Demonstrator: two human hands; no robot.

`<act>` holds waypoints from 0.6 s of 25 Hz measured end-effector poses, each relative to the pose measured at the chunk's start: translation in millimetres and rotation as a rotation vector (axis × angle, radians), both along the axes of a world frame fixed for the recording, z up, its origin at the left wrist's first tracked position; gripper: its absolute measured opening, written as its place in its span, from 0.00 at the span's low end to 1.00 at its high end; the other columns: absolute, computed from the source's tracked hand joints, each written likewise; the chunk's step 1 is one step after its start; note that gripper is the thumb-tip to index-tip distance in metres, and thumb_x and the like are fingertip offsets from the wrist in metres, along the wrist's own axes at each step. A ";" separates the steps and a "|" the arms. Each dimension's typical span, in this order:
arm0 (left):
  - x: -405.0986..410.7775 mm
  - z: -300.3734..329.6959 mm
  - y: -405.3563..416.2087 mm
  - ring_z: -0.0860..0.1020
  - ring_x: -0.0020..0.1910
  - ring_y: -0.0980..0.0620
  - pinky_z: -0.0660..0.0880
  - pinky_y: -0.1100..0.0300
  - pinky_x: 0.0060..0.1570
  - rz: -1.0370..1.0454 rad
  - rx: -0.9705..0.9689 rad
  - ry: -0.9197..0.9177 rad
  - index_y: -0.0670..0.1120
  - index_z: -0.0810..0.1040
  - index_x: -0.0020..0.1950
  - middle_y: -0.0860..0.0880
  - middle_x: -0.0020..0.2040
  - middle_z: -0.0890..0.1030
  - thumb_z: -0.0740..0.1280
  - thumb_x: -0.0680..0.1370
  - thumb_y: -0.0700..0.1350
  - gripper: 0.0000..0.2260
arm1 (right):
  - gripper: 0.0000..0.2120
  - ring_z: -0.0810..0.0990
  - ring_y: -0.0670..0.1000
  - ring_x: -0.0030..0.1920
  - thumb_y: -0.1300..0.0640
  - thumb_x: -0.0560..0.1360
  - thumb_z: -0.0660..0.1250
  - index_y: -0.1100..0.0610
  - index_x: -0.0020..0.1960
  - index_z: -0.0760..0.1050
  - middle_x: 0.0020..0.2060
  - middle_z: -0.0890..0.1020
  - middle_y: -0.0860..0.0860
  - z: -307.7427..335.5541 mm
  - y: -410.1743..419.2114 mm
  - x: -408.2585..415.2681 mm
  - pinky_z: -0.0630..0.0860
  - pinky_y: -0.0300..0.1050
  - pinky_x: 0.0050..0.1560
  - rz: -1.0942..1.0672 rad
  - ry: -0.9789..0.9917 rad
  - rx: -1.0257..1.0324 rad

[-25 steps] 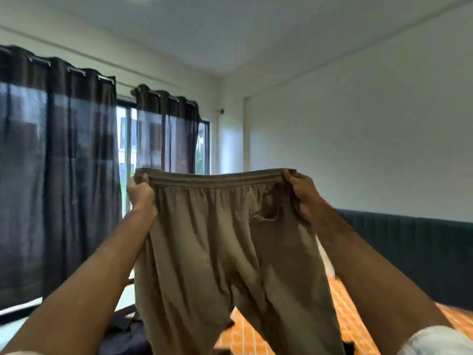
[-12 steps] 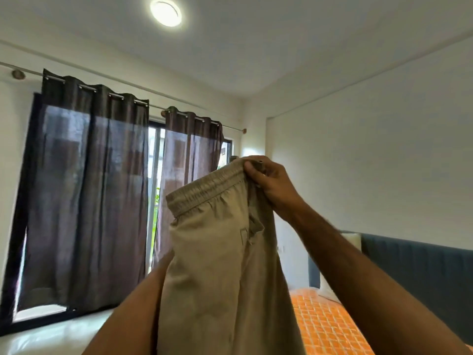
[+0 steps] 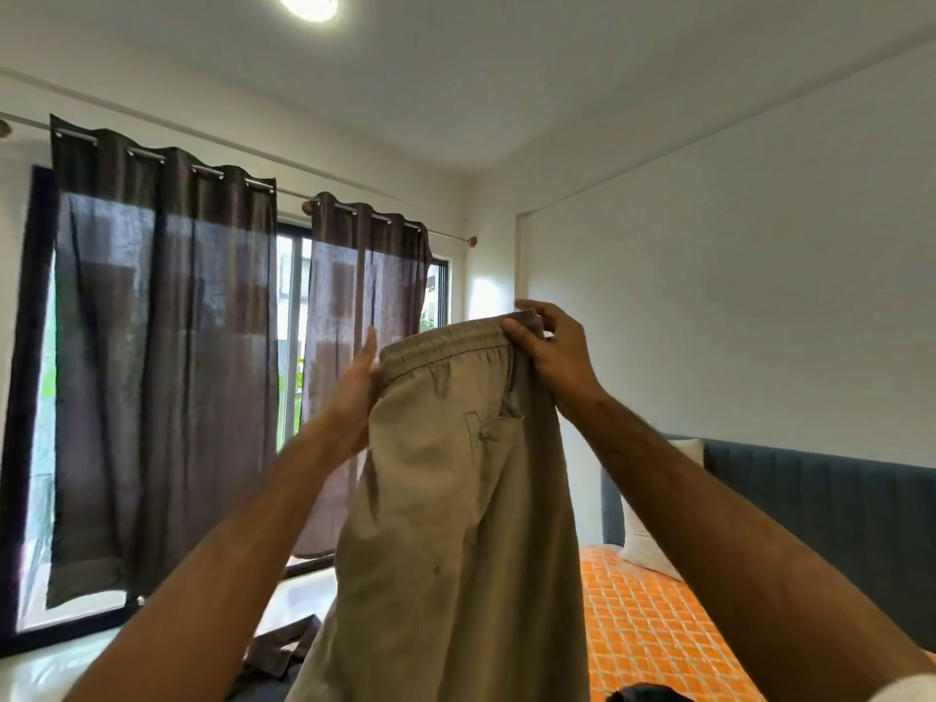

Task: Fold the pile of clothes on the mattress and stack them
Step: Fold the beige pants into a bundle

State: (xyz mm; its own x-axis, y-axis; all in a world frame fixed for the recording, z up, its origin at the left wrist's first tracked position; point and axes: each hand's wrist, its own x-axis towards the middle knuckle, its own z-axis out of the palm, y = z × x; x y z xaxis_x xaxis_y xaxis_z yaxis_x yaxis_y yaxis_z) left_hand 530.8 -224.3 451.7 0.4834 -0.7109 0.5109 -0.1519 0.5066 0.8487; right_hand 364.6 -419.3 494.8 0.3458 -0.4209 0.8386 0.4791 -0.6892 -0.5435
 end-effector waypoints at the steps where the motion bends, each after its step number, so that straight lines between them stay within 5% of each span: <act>1: -4.9 6.8 -2.7 0.82 0.57 0.43 0.79 0.48 0.57 0.001 0.047 -0.064 0.43 0.76 0.68 0.42 0.61 0.82 0.57 0.78 0.70 0.35 | 0.22 0.79 0.48 0.60 0.48 0.74 0.76 0.51 0.65 0.77 0.58 0.81 0.46 1.2 -8.9 0.6 0.78 0.48 0.64 -0.037 -0.004 0.016; 4: -17.8 6.8 -18.5 0.81 0.61 0.43 0.78 0.52 0.60 0.099 0.131 -0.304 0.44 0.79 0.65 0.45 0.59 0.84 0.75 0.75 0.51 0.21 | 0.26 0.81 0.50 0.57 0.48 0.69 0.79 0.56 0.63 0.78 0.57 0.83 0.50 5.5 -22.3 1.5 0.78 0.44 0.60 -0.042 0.058 0.118; 7: -12.0 24.5 -38.2 0.81 0.61 0.41 0.79 0.55 0.55 0.292 -0.006 -0.201 0.41 0.78 0.64 0.45 0.55 0.85 0.74 0.73 0.33 0.20 | 0.26 0.83 0.59 0.58 0.56 0.66 0.81 0.65 0.61 0.79 0.55 0.84 0.59 17.2 -30.9 -15.1 0.81 0.49 0.59 0.185 0.168 0.307; 11: -30.2 67.8 -37.2 0.79 0.62 0.49 0.76 0.56 0.61 0.212 0.034 -0.367 0.45 0.64 0.70 0.46 0.63 0.78 0.78 0.71 0.41 0.33 | 0.16 0.82 0.56 0.56 0.55 0.73 0.76 0.56 0.58 0.76 0.54 0.83 0.56 41.3 -37.1 -49.5 0.81 0.47 0.55 0.187 0.080 0.120; 15: -52.2 98.6 -36.3 0.76 0.62 0.53 0.73 0.55 0.66 0.573 0.014 -0.837 0.43 0.64 0.71 0.47 0.64 0.77 0.76 0.75 0.43 0.30 | 0.17 0.81 0.53 0.57 0.50 0.79 0.70 0.56 0.64 0.72 0.57 0.81 0.53 60.1 -30.1 -73.0 0.80 0.50 0.59 -0.064 0.074 -0.069</act>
